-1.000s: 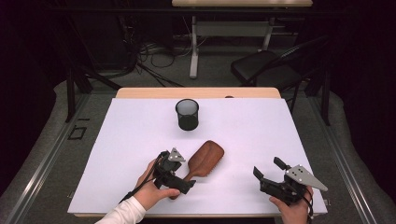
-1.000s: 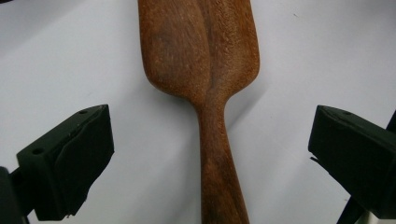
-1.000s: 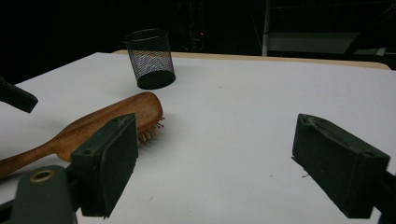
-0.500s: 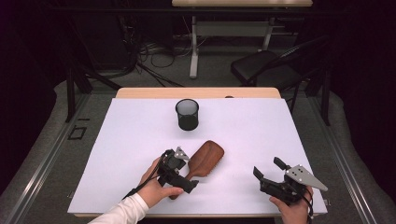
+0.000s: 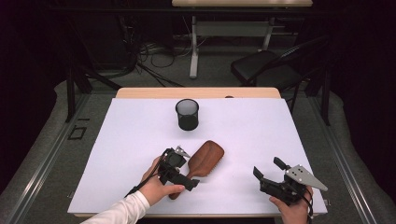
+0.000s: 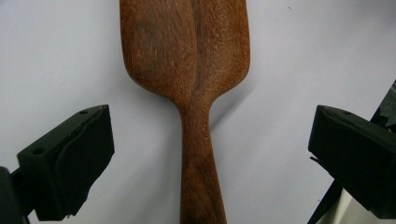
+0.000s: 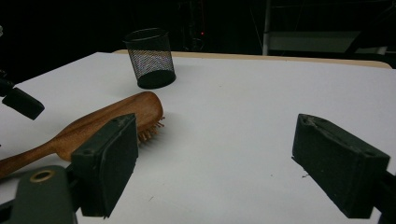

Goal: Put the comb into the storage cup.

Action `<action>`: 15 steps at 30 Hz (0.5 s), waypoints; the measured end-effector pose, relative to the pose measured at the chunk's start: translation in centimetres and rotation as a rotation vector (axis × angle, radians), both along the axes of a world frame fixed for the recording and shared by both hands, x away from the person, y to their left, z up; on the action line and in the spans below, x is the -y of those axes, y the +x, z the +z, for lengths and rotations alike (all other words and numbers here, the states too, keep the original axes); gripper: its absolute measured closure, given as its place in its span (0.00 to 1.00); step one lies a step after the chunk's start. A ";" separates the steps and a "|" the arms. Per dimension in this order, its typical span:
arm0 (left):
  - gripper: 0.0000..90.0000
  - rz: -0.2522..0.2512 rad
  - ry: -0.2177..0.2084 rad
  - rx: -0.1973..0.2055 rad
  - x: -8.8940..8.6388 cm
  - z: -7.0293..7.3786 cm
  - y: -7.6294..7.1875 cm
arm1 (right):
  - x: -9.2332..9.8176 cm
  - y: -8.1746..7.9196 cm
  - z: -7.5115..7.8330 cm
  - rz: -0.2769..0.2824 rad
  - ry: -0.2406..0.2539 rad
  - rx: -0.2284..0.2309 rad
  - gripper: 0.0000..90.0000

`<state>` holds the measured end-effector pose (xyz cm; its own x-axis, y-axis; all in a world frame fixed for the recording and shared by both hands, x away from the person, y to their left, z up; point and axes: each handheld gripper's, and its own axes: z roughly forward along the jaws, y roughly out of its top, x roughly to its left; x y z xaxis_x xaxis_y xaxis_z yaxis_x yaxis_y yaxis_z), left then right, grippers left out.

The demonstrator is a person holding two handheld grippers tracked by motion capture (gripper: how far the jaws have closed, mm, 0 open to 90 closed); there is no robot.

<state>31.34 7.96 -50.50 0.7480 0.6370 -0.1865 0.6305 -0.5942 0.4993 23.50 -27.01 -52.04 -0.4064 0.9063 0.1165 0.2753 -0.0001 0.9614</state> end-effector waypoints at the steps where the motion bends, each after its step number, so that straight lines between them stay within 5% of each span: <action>1: 0.00 -0.003 0.006 -0.006 0.0 0.0 0.1 | 0.0 0.0 0.0 0.000 0.001 0.000 0.16; 15: 0.01 0.009 0.071 -0.049 0.7 -0.8 1.0 | 0.0 0.0 0.0 0.001 -0.001 -0.001 0.16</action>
